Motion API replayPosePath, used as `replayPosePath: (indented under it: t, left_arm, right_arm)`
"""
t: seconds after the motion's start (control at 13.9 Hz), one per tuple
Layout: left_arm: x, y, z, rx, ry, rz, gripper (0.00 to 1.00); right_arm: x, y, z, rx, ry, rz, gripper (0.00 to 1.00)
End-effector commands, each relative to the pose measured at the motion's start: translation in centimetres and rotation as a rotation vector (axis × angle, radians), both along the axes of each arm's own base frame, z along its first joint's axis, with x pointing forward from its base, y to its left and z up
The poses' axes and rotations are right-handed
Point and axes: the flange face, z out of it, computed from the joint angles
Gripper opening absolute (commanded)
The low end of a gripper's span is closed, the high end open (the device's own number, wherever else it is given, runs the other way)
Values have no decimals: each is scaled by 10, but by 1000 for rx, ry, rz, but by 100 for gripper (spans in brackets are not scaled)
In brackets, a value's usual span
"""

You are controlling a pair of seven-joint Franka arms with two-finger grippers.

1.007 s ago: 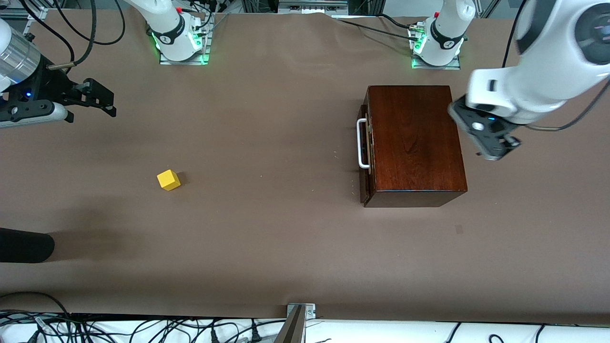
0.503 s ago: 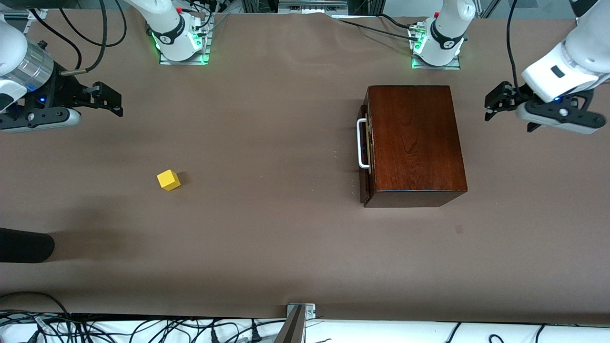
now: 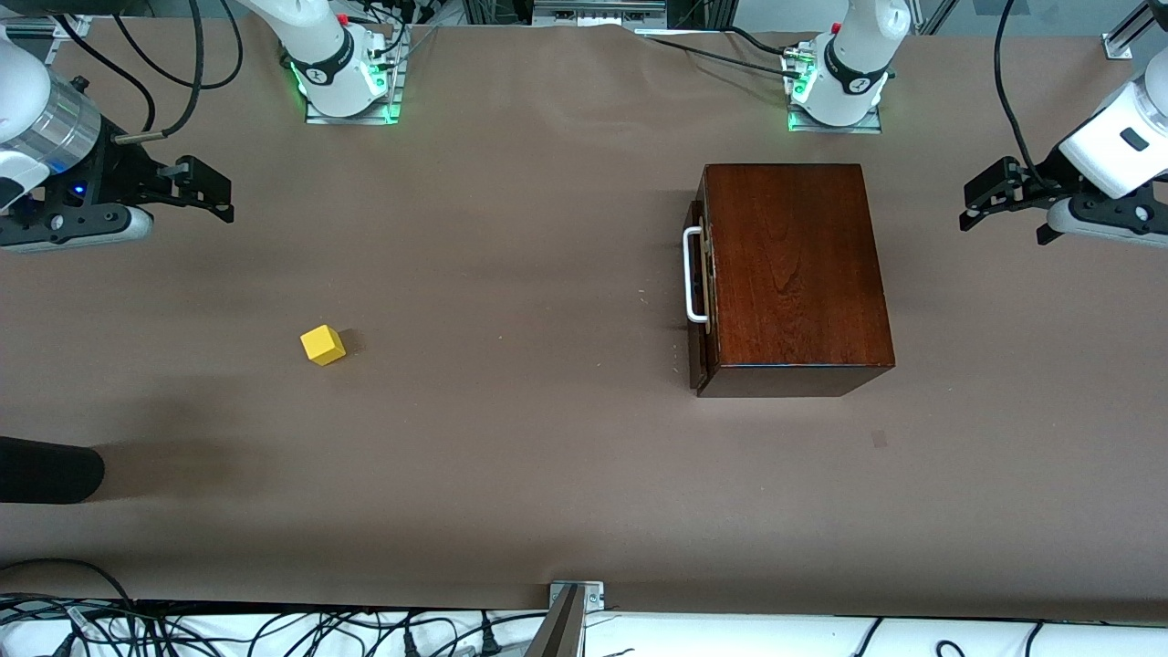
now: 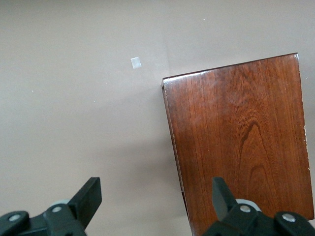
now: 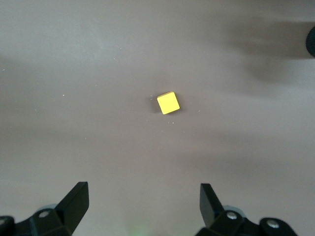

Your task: Open drawer, take yellow block, close drawer

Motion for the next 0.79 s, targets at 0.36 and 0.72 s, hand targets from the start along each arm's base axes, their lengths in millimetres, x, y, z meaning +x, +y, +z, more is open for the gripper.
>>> replayPosePath:
  t: [0.36,0.72]
  left_arm:
    - [0,-5,-3,-4,12,47,100]
    - [0,-6,-3,-4,15,44,100]
  right_arm:
    - [-3,-4,5,-17,-5,-11,100]
    - [-1,-8,2,-44,-5,-9,100]
